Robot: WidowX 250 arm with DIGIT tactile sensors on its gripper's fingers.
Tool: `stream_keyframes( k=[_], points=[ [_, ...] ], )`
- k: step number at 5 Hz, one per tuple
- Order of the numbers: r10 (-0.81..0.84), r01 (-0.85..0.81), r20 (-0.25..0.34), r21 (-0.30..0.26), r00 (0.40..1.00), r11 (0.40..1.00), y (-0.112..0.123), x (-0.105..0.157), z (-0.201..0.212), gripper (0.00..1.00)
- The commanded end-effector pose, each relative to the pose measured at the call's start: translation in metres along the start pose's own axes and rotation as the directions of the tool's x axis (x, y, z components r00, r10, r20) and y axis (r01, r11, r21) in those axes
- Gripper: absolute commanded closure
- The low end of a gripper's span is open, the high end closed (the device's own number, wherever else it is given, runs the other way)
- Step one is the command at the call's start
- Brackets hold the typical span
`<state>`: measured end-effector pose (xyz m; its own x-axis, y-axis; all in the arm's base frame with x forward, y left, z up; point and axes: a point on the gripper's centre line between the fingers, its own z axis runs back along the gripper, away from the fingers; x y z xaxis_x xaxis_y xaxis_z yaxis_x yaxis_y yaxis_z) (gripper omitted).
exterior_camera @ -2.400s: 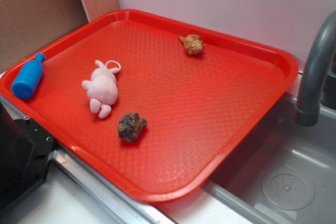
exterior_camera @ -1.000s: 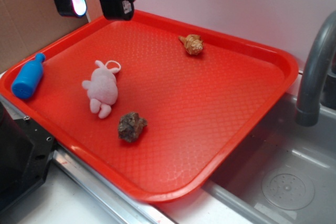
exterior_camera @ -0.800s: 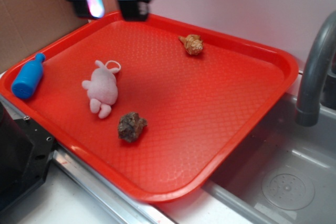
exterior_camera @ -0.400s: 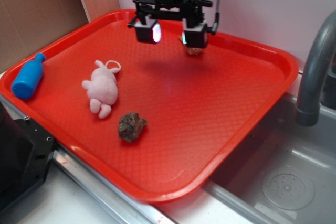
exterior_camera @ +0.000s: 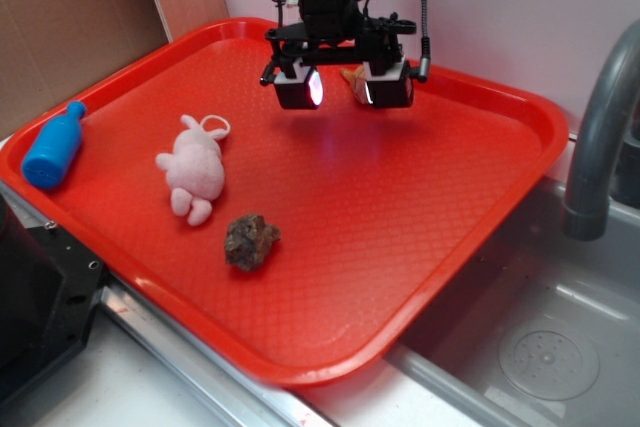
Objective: Grab the shell.
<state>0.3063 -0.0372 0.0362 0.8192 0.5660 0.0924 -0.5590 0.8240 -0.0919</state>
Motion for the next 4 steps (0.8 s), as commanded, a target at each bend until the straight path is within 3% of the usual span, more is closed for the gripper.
stream_keyframes(
  k=[1, 3, 4],
  points=[
    [0.031, -0.028, 0.039, -0.063, 0.999, 0.998, -0.006, 0.037, 0.009, 0.0],
    [0.038, -0.038, 0.019, -0.021, 0.999, 0.999, -0.009, 0.049, -0.004, 0.0],
    [0.075, -0.075, 0.013, 0.025, 0.997, 0.997, 0.002, 0.052, -0.01, 0.0]
  ],
)
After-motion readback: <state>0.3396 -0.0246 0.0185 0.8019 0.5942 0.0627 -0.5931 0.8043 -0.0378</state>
